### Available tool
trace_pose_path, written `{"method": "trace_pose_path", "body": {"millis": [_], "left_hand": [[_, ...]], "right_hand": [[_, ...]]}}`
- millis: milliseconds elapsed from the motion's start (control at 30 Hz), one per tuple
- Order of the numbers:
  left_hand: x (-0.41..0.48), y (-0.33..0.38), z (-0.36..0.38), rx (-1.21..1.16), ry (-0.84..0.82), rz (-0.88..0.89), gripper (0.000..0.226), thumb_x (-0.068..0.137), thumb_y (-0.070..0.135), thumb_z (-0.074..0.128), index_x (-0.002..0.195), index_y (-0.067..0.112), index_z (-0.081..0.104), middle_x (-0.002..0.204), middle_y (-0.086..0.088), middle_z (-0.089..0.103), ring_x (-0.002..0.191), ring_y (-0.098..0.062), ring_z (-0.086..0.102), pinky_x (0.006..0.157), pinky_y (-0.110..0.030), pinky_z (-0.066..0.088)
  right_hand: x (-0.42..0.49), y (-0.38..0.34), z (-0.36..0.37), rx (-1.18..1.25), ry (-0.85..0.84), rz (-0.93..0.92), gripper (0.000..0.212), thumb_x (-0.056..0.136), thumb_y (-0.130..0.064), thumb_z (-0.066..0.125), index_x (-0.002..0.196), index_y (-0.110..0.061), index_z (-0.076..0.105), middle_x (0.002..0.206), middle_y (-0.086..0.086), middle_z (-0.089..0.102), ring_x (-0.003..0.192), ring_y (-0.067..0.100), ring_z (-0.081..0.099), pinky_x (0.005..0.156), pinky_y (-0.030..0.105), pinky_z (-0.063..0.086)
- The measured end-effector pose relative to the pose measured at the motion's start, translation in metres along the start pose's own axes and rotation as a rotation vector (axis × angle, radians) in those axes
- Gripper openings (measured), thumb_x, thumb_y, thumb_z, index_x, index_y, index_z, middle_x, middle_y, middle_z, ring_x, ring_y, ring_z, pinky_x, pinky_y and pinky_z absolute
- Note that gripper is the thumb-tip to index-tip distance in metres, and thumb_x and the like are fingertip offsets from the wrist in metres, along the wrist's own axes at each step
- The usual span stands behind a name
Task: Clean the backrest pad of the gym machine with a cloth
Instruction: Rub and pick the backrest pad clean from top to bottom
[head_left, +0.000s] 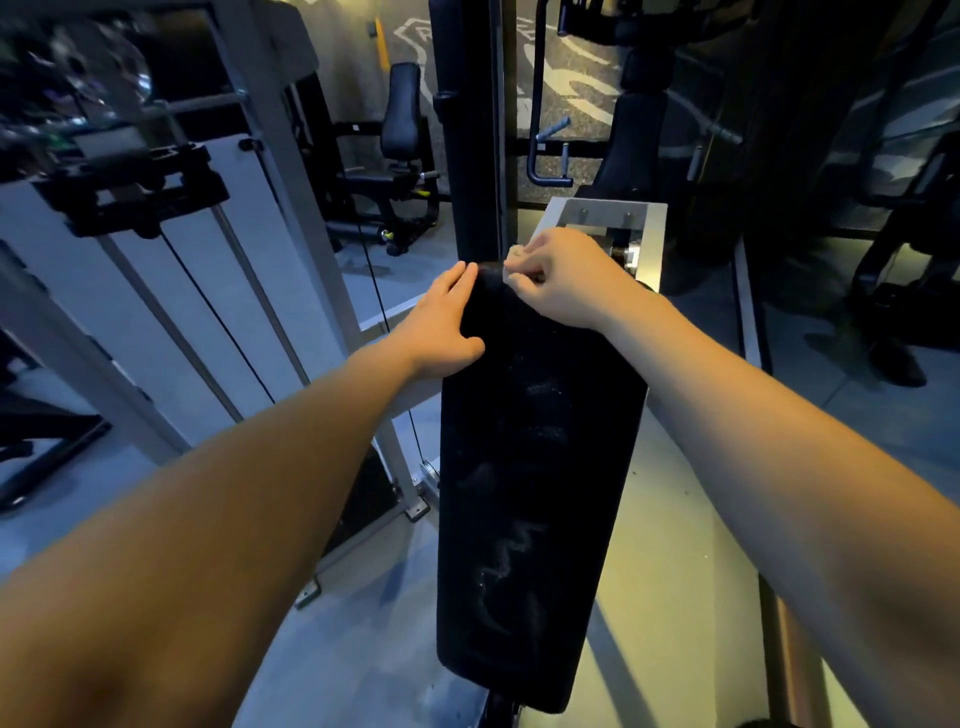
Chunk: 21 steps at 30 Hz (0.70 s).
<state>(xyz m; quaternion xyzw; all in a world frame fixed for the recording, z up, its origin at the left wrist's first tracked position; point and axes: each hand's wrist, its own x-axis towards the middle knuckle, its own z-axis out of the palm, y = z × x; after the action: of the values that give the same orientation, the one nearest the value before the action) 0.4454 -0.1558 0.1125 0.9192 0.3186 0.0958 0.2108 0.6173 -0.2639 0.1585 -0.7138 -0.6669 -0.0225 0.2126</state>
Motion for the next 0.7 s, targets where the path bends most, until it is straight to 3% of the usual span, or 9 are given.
{"method": "trace_pose_path", "body": {"millis": [133,233,300,400,467,600,700], "left_hand": [[-0.014,-0.022,-0.002,-0.090,0.057,-0.063,0.081,0.098,0.025,0.057,0.161,0.011,0.008,0.166,-0.010,0.014,0.151,-0.027,0.020,0.111,-0.031,0.028],[-0.012,-0.042,0.001,-0.172,0.131,-0.139,0.070,0.100,0.033,0.056,0.158,0.009,0.026,0.158,-0.013,0.037,0.142,-0.029,0.040,0.109,-0.037,0.036],[-0.008,-0.050,0.003,-0.234,0.125,-0.157,0.071,0.099,0.041,0.058,0.157,0.010,0.031,0.156,-0.012,0.042,0.139,-0.029,0.044,0.111,-0.042,0.040],[0.000,-0.052,0.006,-0.308,0.130,-0.095,0.066,0.099,0.038,0.061,0.151,0.004,0.038,0.153,-0.010,0.045,0.138,-0.027,0.046,0.108,-0.038,0.041],[0.007,-0.052,0.011,-0.383,0.109,-0.054,0.056,0.097,0.031,0.066,0.146,0.009,0.049,0.138,-0.003,0.058,0.127,-0.021,0.055,0.098,-0.030,0.045],[0.024,-0.061,0.026,-0.469,0.144,-0.097,0.030,0.084,0.022,0.079,0.113,0.026,0.072,0.095,-0.001,0.075,0.092,-0.021,0.071,0.085,-0.041,0.058],[0.031,-0.061,0.029,-0.501,0.160,-0.179,0.013,0.083,0.019,0.080,0.083,0.029,0.070,0.079,0.000,0.071,0.084,-0.024,0.071,0.077,-0.041,0.057]], "right_hand": [[-0.015,0.005,0.009,-0.083,0.105,0.027,0.022,0.099,-0.026,0.064,0.091,-0.019,0.082,0.100,0.007,0.061,0.104,0.030,0.053,0.091,0.043,0.044],[-0.017,0.002,0.020,-0.095,0.169,0.069,0.017,0.099,-0.018,0.062,0.110,-0.015,0.075,0.106,0.010,0.060,0.107,0.032,0.050,0.086,0.037,0.040],[-0.014,0.003,0.026,-0.158,0.170,0.086,0.032,0.097,-0.013,0.062,0.129,-0.012,0.065,0.116,0.013,0.059,0.112,0.035,0.048,0.089,0.037,0.039],[-0.008,0.001,0.036,-0.231,0.202,0.084,0.023,0.097,-0.012,0.064,0.119,-0.007,0.070,0.108,0.016,0.062,0.104,0.039,0.052,0.086,0.041,0.045],[0.000,-0.010,0.043,-0.226,0.242,0.080,0.015,0.099,-0.013,0.065,0.109,-0.007,0.074,0.102,0.014,0.063,0.099,0.037,0.052,0.080,0.040,0.046],[0.031,-0.034,0.059,-0.236,0.271,0.063,0.016,0.099,-0.012,0.063,0.088,-0.008,0.074,0.093,0.010,0.060,0.096,0.032,0.050,0.076,0.041,0.045],[0.053,-0.049,0.069,-0.227,0.255,0.007,0.018,0.094,-0.003,0.063,0.079,-0.009,0.071,0.086,0.005,0.049,0.090,0.030,0.047,0.071,0.038,0.039]]}}
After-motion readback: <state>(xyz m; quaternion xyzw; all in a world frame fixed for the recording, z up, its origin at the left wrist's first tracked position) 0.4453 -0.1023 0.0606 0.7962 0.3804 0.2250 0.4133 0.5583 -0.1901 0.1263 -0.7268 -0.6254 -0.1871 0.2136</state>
